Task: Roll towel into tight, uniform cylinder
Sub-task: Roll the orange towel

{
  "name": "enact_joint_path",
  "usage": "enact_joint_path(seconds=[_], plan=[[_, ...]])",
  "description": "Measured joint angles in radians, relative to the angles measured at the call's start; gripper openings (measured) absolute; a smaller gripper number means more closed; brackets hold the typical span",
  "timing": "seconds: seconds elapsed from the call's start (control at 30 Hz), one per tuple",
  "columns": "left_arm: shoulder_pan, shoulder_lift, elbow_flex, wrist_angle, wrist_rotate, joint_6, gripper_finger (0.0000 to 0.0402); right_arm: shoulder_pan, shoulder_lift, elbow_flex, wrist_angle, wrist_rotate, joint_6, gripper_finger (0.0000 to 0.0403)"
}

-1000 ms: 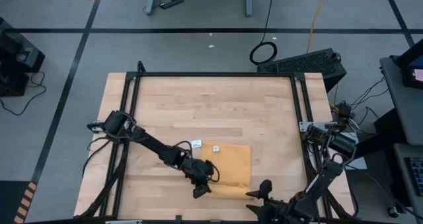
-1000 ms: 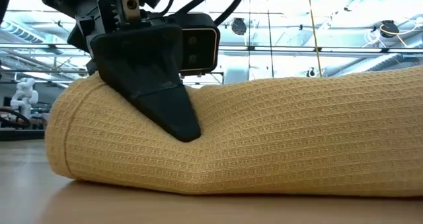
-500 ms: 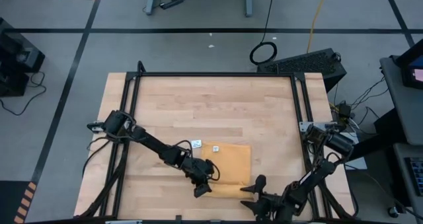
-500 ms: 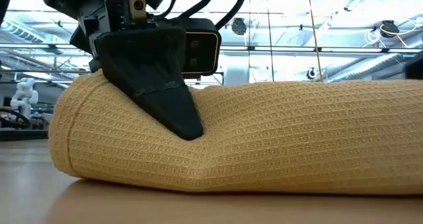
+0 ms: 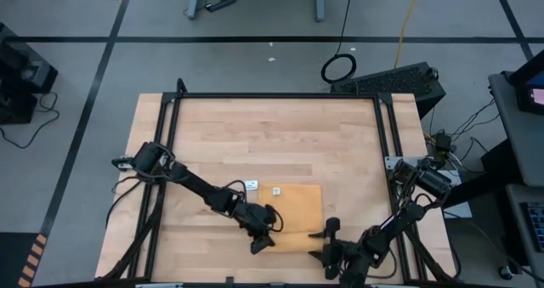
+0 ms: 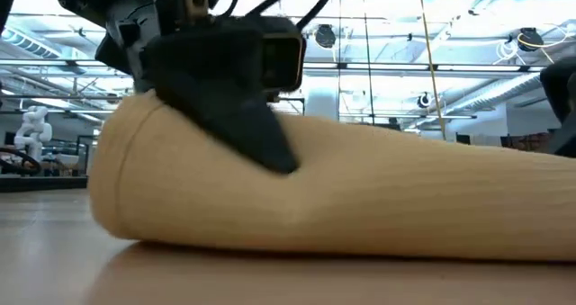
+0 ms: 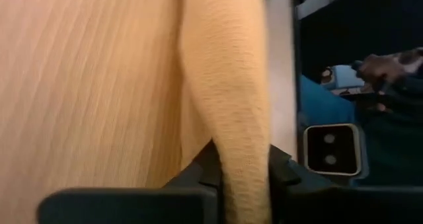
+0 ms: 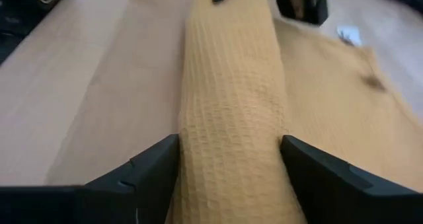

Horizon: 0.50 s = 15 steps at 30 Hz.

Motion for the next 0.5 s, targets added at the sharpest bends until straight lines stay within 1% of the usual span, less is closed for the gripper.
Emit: enact_joint_path(seconds=[0.1, 0.23, 0.3, 0.4, 0.5], plan=[[-0.001, -0.013, 0.0, 0.045, -0.002, 0.04, 0.0089, 0.0, 0.0, -0.013, -0.005, -0.016, 0.064, 0.0255], [-0.001, -0.062, 0.0, 0.043, -0.028, 0.085, 0.0157, 0.0, -0.001, -0.016, -0.008, -0.037, 0.118, 0.0255], [0.001, -0.094, 0.0, 0.002, -0.036, 0.118, 0.0186, -0.001, -0.001, -0.016, -0.009, -0.039, 0.134, 0.0255], [0.002, -0.153, 0.0, -0.07, -0.046, 0.165, 0.0218, -0.001, -0.001, -0.016, -0.009, -0.042, 0.149, 0.0255], [0.001, -0.222, 0.0, -0.194, -0.109, 0.226, 0.0237, -0.001, -0.001, -0.016, -0.01, -0.044, 0.163, 0.0255]])
